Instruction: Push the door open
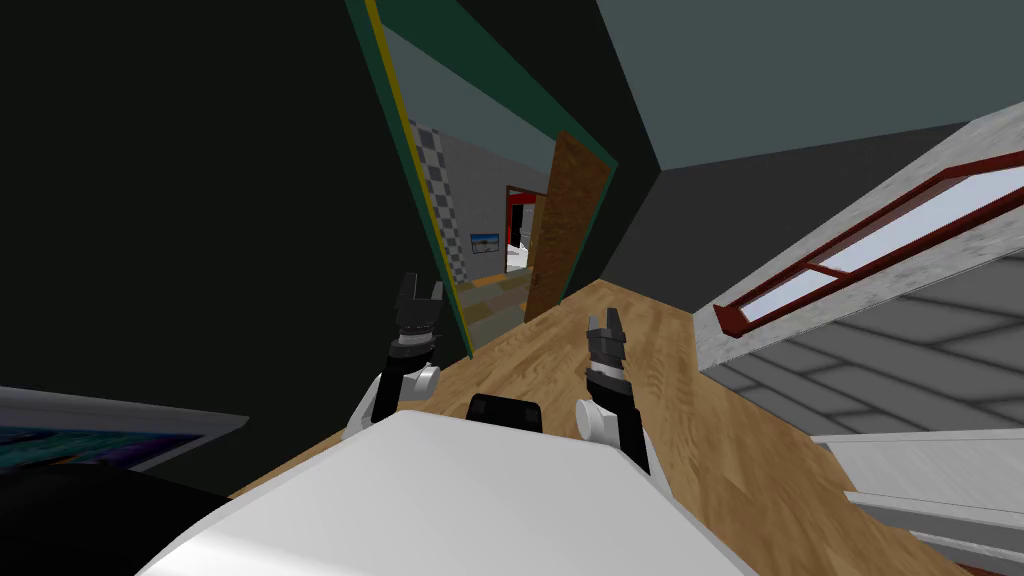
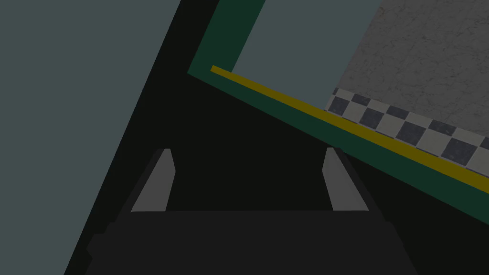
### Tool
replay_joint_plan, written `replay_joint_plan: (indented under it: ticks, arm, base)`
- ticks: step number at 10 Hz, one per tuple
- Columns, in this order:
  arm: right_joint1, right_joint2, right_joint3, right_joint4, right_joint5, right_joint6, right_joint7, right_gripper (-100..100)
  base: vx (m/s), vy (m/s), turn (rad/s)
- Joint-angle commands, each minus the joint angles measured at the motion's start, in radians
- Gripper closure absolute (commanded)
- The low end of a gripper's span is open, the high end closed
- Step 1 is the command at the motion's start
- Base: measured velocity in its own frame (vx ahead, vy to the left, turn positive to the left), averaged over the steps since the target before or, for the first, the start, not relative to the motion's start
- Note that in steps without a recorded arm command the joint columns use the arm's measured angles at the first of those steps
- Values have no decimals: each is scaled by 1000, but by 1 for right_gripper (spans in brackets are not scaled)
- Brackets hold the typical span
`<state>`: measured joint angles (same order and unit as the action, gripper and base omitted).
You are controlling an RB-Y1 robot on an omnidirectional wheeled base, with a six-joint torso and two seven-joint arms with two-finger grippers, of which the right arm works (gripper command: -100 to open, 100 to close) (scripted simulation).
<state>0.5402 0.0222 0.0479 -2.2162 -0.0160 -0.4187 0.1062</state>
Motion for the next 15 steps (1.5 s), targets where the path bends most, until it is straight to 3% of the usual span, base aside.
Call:
replay_joint_plan:
  ticks: [1,8,15]
  arm:
    - [-15,-13,6,32,0,-8,-4,-100]
    - [-82,-54,36,180,1,-43,-22,-100]
    - [-140,-79,61,309,2,-74,-37,-100]
  base:
    - [67,-30,43]
    - [118,-64,42]
    - [94,-54,36]
